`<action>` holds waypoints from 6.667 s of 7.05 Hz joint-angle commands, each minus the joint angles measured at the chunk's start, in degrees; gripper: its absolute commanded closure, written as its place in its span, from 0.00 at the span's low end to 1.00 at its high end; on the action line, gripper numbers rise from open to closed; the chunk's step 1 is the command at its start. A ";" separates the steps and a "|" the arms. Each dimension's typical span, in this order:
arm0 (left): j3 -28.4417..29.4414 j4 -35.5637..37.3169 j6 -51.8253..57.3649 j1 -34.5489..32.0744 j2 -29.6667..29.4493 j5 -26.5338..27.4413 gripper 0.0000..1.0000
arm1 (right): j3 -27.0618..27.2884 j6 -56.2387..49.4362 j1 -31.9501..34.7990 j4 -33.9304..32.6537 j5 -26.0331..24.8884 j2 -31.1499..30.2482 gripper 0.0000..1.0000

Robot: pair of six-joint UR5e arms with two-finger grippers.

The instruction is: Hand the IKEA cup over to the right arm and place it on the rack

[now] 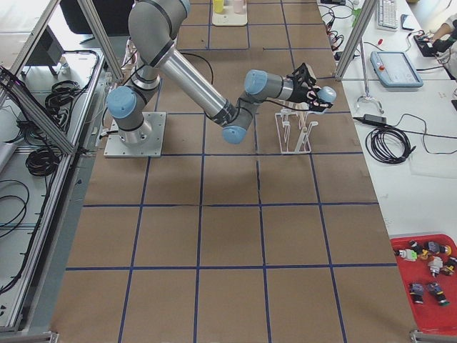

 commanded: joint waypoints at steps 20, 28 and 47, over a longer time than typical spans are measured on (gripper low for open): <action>-1.77 3.90 -0.34 0.26 0.65 -1.90 0.00 | 1.21 3.19 -0.67 -9.98 0.66 8.81 0.00; -2.04 3.90 -0.52 0.26 0.65 -1.99 0.00 | 1.03 2.04 3.27 41.49 -8.89 -14.91 0.00; -1.86 3.90 -0.87 0.26 0.65 -1.99 0.00 | -12.76 17.78 28.59 113.18 -27.37 -28.56 0.00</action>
